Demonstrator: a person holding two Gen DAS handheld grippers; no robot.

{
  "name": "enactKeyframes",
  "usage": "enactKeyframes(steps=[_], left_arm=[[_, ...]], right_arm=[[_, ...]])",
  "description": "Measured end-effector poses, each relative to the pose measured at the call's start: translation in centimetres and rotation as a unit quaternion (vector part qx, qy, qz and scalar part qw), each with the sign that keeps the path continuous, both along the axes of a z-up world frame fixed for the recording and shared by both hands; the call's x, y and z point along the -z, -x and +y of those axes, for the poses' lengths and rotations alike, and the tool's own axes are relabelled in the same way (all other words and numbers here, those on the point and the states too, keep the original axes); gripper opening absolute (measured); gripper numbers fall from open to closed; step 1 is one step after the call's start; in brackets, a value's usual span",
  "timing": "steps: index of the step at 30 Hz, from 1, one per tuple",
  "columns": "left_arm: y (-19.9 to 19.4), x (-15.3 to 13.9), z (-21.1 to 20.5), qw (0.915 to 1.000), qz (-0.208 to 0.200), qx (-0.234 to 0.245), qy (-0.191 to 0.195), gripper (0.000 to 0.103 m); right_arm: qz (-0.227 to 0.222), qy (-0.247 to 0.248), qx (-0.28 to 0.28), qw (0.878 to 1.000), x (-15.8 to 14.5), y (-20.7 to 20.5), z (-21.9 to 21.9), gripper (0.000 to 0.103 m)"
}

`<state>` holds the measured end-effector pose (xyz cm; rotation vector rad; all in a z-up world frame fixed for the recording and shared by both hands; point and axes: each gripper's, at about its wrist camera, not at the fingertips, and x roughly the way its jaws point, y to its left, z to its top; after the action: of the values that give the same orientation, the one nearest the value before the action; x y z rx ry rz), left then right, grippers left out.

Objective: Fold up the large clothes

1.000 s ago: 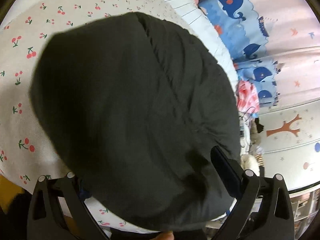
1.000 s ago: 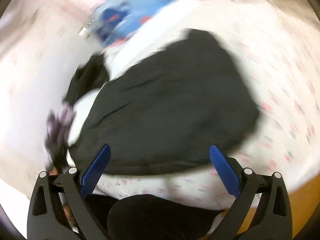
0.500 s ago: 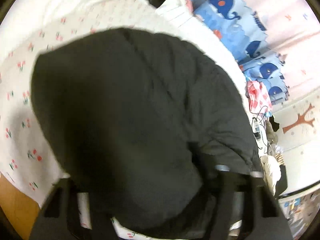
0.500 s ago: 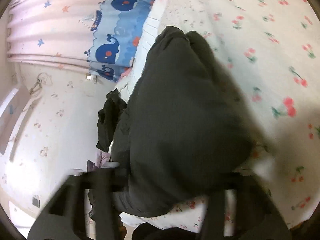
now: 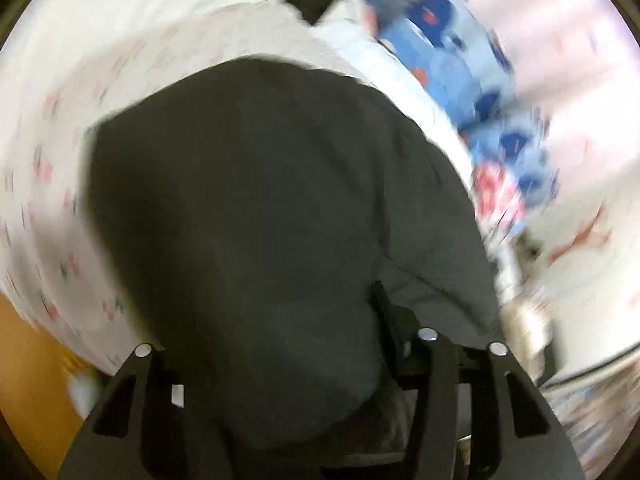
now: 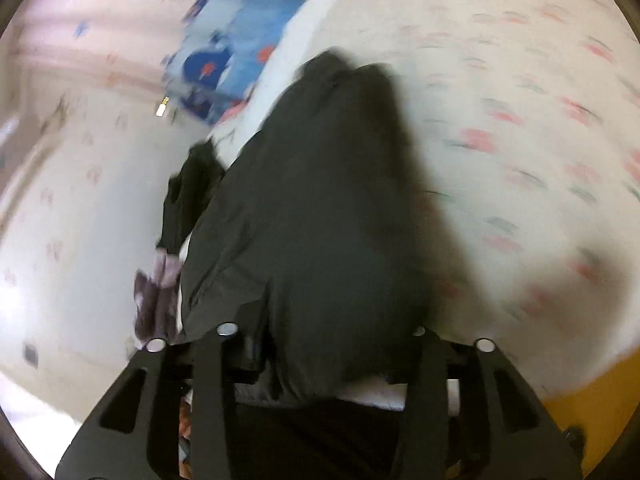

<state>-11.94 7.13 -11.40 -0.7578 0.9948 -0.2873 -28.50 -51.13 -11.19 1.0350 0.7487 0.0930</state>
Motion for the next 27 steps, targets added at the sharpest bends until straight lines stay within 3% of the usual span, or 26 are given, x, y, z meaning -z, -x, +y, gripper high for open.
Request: enactKeyframes(steps=[2,4,6,9,11,14,16,17,19,20,22,25,27], left_arm=[[-0.3,0.2,1.1,0.9997,0.006,-0.021,0.007,0.066],[-1.2,0.4,1.1,0.9994,0.011,-0.015,0.028,0.070],[-2.0,0.6,0.8,0.9990,0.022,-0.014,0.037,0.075],[-2.3,1.0,-0.2,0.9986,0.026,-0.021,0.041,0.075],[-1.9,1.0,-0.5,0.9987,0.016,-0.032,0.036,0.073],[-1.4,1.4,-0.5,0.9985,0.003,-0.038,0.040,0.059],[-1.2,1.3,-0.6,0.9986,-0.012,-0.036,0.036,0.051],[-1.0,1.2,-0.5,0.9987,-0.019,-0.033,0.033,0.047],[-0.7,0.5,-1.1,0.9986,-0.044,-0.025,0.019,0.044],[-0.5,-0.2,-1.6,0.9981,-0.058,-0.017,-0.010,0.040],[-0.2,-0.3,-1.9,0.9974,-0.065,-0.009,-0.029,0.040],[0.0,0.1,-0.9,0.9981,-0.059,-0.010,-0.013,0.041],[0.3,0.7,0.3,0.9982,-0.052,-0.028,0.015,0.049]], right_arm=[[-0.014,0.085,0.058,0.995,-3.2,2.0,-0.4,0.045],[-0.040,0.173,0.087,0.980,-7.4,2.2,0.6,0.050],[-0.072,0.237,0.063,0.967,-11.1,-0.3,2.9,0.058],[-0.089,0.336,-0.038,0.937,-15.0,-9.4,9.9,0.070],[-0.084,0.388,-0.104,0.912,-14.8,-16.7,15.4,0.070],[-0.064,0.428,-0.166,0.886,-12.3,-25.2,21.8,0.070],[-0.012,0.479,-0.186,0.858,-8.2,-29.9,25.6,0.070],[0.034,0.490,-0.210,0.845,-4.7,-32.3,27.0,0.070],[0.057,0.484,-0.224,0.844,-1.7,-33.2,27.4,0.072],[0.064,0.486,-0.227,0.842,-1.6,-33.4,27.6,0.072],[0.056,0.470,-0.228,0.851,-2.9,-32.5,27.1,0.072],[0.005,0.491,-0.198,0.849,-5.5,-26.2,24.9,0.072],[0.002,0.501,-0.194,0.844,-5.8,-24.5,25.1,0.074]])
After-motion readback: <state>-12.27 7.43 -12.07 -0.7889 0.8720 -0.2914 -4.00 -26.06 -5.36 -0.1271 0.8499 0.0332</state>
